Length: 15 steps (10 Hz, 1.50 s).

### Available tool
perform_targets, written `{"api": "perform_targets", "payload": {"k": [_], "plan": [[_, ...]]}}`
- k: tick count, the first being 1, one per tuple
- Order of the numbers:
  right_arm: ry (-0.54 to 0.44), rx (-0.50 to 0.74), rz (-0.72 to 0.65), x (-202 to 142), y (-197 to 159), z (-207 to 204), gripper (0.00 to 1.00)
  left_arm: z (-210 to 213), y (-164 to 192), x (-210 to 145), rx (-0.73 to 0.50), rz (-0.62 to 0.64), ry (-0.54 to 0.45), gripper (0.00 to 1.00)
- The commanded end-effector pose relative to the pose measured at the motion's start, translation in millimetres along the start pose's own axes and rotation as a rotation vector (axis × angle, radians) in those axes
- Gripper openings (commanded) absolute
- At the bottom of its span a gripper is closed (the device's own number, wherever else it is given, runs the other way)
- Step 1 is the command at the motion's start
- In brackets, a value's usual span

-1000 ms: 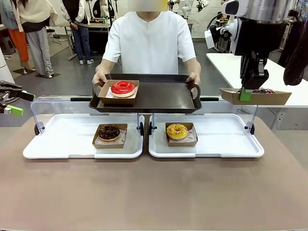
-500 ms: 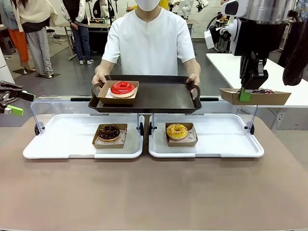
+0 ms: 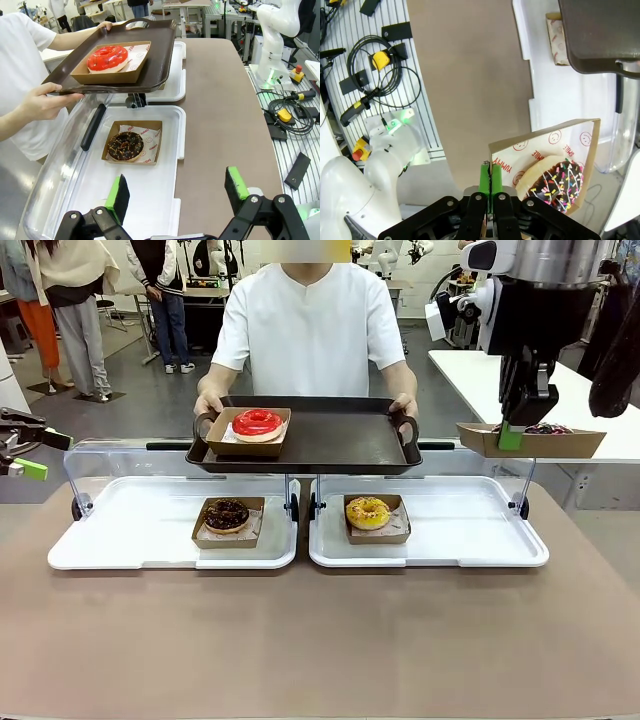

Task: Provide the desired donut to the person.
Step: Place the picked Paper togo box onto the Handle tray extended by the person.

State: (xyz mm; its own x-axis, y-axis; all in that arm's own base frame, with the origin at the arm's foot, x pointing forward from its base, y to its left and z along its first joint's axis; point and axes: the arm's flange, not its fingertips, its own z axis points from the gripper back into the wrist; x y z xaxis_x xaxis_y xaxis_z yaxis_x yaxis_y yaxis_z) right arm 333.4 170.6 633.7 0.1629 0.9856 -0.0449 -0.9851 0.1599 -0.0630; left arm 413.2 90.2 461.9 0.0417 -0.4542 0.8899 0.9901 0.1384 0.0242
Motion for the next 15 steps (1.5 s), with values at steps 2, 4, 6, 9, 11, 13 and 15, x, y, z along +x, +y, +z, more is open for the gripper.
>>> {"api": "perform_targets", "payload": {"k": [2, 4, 6, 9, 11, 13, 15], "plan": [[0.000, 0.000, 0.000, 0, 0, 0, 0.01, 1, -1, 1, 0.001, -0.002, -0.003, 1.00], [0.018, -0.174, 0.053, 35, 40, 42, 0.01, 1, -1, 1, 0.001, -0.002, -0.003, 1.00], [-0.032, -0.292, 0.035, 85, 36, 80, 0.01, 1, -1, 1, 0.001, -0.002, -0.003, 1.00], [-0.032, -0.311, 0.006, 161, -9, 69, 0.01, 1, -1, 1, 0.001, -0.002, -0.003, 1.00], [-0.096, -0.294, 0.035, 181, -37, 43, 0.01, 1, -1, 1, 0.001, -0.002, -0.003, 1.00], [-0.162, -0.250, 0.029, 187, -68, 23, 0.01, 1, -1, 1, 0.001, -0.002, -0.003, 1.00], [-0.181, -0.236, 0.037, 184, -81, 2, 0.01, 1, -1, 1, 0.001, -0.002, -0.003, 1.00]]}}
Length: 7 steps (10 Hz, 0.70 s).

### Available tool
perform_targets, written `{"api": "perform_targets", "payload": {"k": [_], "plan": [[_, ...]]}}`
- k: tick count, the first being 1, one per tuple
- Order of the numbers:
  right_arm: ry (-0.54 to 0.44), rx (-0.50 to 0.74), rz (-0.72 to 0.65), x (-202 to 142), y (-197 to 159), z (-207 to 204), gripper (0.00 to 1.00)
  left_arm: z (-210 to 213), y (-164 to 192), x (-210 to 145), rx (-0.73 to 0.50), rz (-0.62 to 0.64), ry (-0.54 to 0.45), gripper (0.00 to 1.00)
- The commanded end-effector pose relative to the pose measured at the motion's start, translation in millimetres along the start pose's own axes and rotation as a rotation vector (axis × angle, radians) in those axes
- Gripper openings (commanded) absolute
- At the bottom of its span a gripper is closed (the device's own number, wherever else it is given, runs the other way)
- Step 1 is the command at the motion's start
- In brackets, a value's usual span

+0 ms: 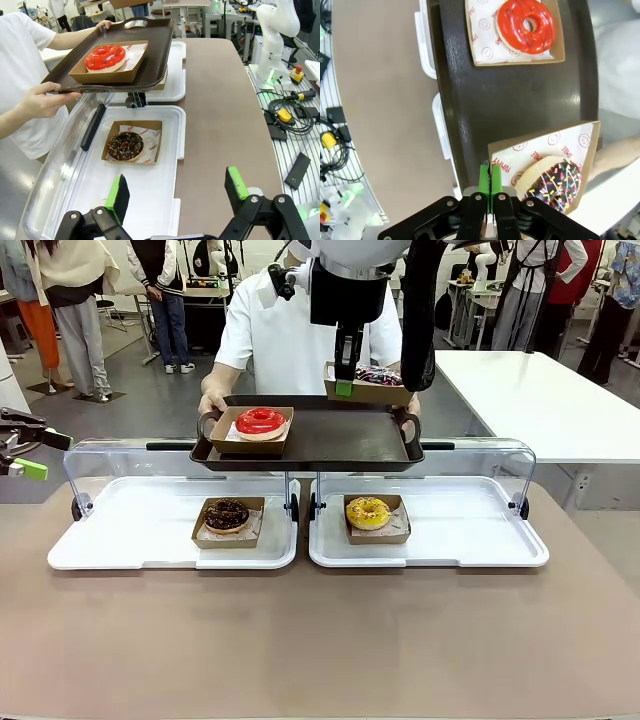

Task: Provide the desired donut to the person.
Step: Place the picked Paper togo box onto the Handle tray extended by the person.

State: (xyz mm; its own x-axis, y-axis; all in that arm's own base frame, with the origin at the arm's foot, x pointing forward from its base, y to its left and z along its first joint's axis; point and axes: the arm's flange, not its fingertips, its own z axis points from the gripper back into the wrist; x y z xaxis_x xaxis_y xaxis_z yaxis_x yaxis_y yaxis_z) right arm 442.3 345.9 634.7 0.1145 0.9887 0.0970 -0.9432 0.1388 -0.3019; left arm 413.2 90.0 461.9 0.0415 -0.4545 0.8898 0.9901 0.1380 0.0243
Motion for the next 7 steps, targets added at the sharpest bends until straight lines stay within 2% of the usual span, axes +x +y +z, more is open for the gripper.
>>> {"api": "perform_targets", "payload": {"k": [1, 7], "plan": [[-0.043, 0.011, 0.009, -9, -7, -11, 0.01, 2, -1, 1, 0.002, -0.002, -0.003, 1.00], [-0.078, 0.054, 0.026, -22, -17, -60, 0.01, 2, -1, 1, 0.002, -0.002, -0.003, 1.00]]}}
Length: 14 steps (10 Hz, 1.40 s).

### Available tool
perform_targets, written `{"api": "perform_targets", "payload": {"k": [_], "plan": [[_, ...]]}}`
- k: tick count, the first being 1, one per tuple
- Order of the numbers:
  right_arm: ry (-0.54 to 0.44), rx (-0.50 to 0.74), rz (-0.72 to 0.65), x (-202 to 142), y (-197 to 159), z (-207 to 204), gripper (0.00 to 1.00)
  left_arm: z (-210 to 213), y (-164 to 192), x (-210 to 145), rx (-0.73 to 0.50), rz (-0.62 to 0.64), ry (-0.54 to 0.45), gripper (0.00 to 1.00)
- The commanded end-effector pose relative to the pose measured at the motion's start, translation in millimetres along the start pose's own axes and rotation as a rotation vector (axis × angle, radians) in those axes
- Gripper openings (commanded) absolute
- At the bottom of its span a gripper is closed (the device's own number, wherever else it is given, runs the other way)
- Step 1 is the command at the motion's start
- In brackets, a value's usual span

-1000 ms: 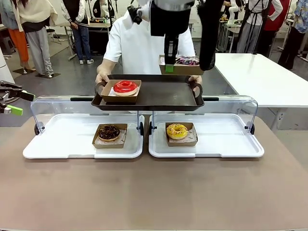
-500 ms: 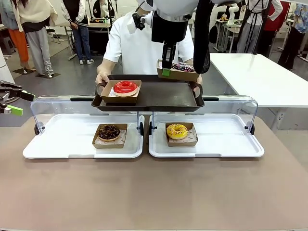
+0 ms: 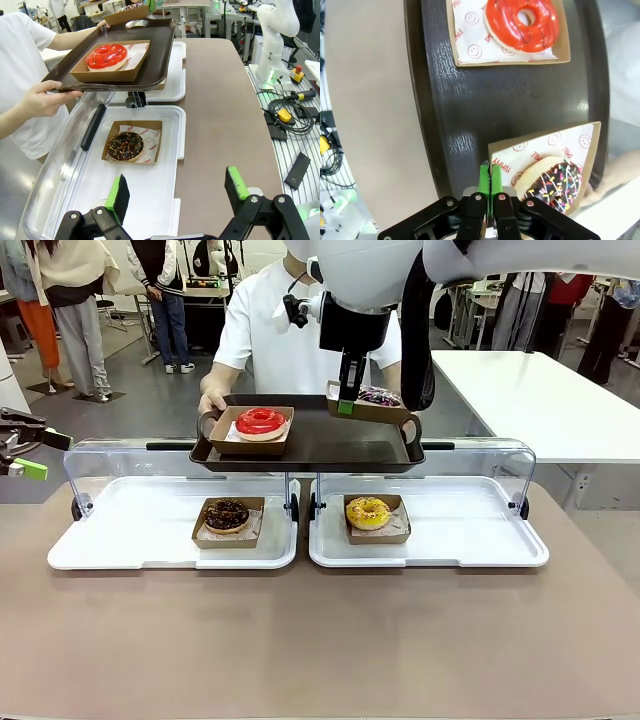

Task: Provide the desired donut to the person.
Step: Place the picked Paper togo box onto the Handle tray extended by the person.

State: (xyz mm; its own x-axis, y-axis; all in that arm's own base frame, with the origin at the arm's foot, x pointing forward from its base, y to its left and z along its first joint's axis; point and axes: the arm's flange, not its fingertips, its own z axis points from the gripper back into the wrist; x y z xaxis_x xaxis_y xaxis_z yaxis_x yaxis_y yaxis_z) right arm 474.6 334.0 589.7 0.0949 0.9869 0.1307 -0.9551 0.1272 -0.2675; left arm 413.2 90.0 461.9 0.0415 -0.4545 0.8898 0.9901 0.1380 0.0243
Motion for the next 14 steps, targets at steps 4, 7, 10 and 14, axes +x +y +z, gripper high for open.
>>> {"api": "perform_targets", "payload": {"k": [4, 7, 10, 14], "plan": [[-0.034, 0.055, 0.011, -17, -1, -29, 0.01, 2, -1, 1, 0.002, -0.002, -0.003, 1.00], [-0.021, 0.069, 0.009, -18, -5, -39, 0.01, 2, -1, 1, 0.002, -0.002, -0.003, 1.00], [-0.010, 0.069, 0.031, -16, -3, -40, 0.52, 2, -1, 1, 0.002, -0.002, -0.003, 1.00], [0.001, 0.048, 0.037, -16, 0, -28, 1.00, 2, -1, 1, 0.002, -0.002, -0.003, 1.00]]}}
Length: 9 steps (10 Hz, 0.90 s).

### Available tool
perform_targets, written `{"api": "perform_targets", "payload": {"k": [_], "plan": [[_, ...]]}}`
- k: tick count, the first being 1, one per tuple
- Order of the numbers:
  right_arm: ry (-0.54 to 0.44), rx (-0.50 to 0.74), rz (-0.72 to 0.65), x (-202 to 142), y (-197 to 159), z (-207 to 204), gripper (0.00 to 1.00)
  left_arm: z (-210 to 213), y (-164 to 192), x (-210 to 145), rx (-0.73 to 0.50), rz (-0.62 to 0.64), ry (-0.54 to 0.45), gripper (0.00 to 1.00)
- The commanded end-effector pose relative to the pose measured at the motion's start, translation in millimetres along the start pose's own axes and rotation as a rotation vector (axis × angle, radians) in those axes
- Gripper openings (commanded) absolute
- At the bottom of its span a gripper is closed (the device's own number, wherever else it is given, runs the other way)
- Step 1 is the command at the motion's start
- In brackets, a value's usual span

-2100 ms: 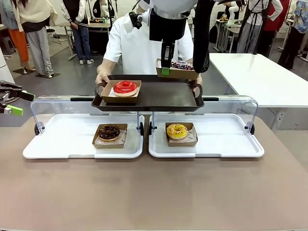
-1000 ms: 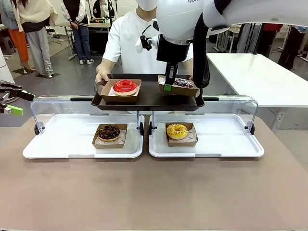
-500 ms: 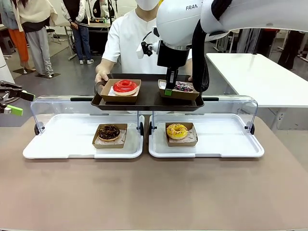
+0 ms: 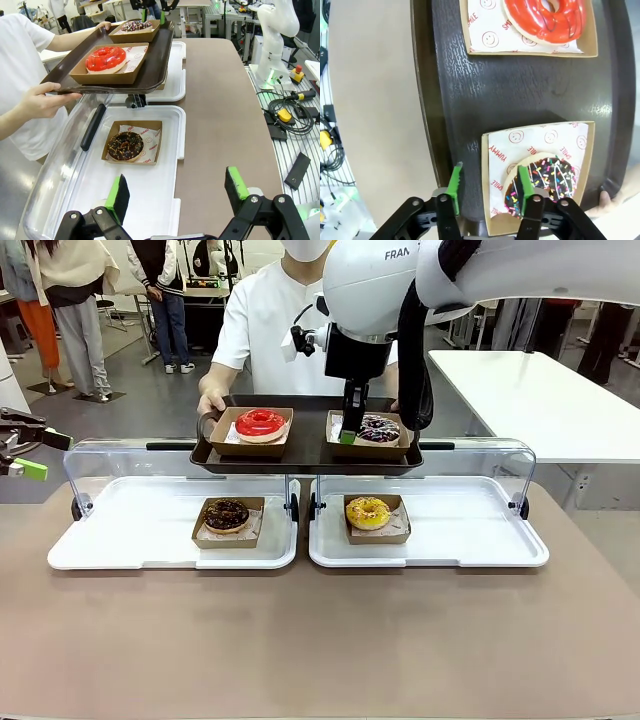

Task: Provide the desired donut to the person.
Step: Place the picked Paper togo box onto the Handle tray extended by the person.

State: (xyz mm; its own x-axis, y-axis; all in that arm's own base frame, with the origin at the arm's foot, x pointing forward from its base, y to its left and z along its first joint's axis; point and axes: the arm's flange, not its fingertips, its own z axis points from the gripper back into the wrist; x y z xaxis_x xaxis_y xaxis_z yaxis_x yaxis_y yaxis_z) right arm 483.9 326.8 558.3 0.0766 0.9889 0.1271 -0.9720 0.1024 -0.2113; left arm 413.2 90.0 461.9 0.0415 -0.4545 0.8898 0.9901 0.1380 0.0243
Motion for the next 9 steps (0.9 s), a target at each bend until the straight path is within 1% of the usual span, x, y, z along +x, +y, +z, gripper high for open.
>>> {"api": "perform_targets", "payload": {"k": [1, 2, 4, 5, 7, 9], "plan": [[0.014, -0.009, 0.022, -7, 5, 8, 0.93, 2, -1, 1, 0.002, -0.002, -0.003, 1.00], [0.033, 0.005, 0.030, -9, 7, 11, 1.00, 2, -1, 1, 0.002, -0.002, -0.003, 1.00], [0.076, 0.041, 0.060, -19, 13, 24, 1.00, 2, -1, 1, 0.002, -0.002, -0.003, 1.00], [0.124, 0.057, 0.115, -27, 22, 31, 1.00, 2, -1, 1, 0.002, -0.002, -0.003, 1.00], [0.227, 0.099, 0.261, -57, 42, 54, 1.00, 2, -1, 1, 0.002, -0.002, -0.003, 1.00], [0.285, 0.095, 0.393, -103, 68, 83, 1.00, 2, -1, 1, 0.002, -0.002, -0.003, 1.00]]}}
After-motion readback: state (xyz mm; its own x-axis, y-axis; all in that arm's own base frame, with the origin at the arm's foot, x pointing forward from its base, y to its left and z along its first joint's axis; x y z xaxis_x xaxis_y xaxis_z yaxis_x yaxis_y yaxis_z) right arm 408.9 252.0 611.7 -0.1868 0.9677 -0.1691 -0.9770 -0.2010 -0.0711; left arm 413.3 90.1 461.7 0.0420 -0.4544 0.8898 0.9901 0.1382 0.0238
